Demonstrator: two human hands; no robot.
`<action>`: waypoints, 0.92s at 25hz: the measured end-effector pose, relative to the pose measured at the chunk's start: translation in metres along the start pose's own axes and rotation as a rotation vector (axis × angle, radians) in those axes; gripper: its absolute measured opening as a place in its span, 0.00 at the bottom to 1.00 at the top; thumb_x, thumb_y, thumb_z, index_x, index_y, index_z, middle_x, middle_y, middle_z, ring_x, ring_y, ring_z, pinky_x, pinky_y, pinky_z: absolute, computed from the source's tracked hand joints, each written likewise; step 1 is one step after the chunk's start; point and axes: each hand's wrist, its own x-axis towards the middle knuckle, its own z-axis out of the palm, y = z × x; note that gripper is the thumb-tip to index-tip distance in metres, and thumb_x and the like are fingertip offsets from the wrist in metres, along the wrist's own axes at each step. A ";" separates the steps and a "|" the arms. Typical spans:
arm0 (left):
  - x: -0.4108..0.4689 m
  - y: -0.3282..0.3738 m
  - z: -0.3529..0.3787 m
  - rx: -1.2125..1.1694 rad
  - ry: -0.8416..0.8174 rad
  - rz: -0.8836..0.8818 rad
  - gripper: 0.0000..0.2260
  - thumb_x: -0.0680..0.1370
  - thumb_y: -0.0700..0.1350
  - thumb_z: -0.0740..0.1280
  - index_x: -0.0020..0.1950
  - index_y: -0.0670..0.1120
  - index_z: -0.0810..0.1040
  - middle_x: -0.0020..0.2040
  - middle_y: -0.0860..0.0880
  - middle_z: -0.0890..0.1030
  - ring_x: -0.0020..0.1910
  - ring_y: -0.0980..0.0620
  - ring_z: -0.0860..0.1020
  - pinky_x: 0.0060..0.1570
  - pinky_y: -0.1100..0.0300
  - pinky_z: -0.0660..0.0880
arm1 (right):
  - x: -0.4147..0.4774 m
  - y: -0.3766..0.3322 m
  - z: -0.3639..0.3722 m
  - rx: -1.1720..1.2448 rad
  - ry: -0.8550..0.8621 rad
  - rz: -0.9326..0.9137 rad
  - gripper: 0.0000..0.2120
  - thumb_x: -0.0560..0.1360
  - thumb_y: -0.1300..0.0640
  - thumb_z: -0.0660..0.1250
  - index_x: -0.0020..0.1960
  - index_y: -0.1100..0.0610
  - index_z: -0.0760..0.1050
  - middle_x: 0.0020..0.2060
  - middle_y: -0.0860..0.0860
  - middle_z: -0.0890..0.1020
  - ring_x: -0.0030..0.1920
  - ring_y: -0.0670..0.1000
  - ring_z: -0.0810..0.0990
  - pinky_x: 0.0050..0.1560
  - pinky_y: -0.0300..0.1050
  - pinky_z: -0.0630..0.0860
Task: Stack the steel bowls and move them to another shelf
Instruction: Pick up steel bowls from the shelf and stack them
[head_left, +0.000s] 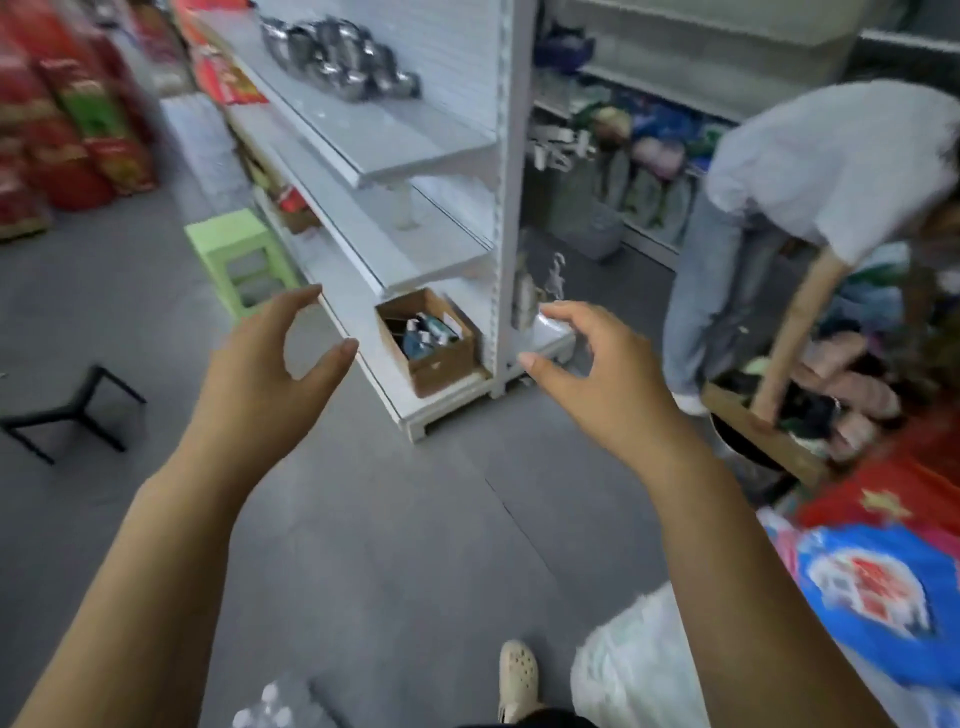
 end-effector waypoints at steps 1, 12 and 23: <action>0.019 -0.002 -0.001 -0.052 0.054 -0.065 0.24 0.78 0.55 0.71 0.74 0.53 0.72 0.71 0.53 0.76 0.73 0.50 0.72 0.70 0.52 0.68 | 0.028 0.000 0.003 -0.020 -0.028 -0.035 0.22 0.77 0.51 0.75 0.69 0.51 0.77 0.66 0.46 0.80 0.67 0.46 0.76 0.64 0.35 0.69; 0.197 -0.070 -0.005 0.129 0.180 -0.172 0.27 0.79 0.56 0.70 0.76 0.52 0.69 0.73 0.52 0.74 0.74 0.50 0.70 0.68 0.56 0.66 | 0.291 -0.053 0.116 0.022 -0.326 -0.289 0.25 0.81 0.46 0.70 0.76 0.48 0.70 0.74 0.45 0.73 0.75 0.47 0.68 0.71 0.40 0.63; 0.428 -0.248 -0.066 0.195 0.164 -0.075 0.29 0.78 0.55 0.71 0.77 0.51 0.68 0.75 0.52 0.72 0.76 0.50 0.67 0.69 0.57 0.63 | 0.501 -0.137 0.304 0.076 -0.225 -0.274 0.23 0.80 0.49 0.71 0.73 0.50 0.73 0.72 0.47 0.75 0.73 0.50 0.71 0.67 0.39 0.65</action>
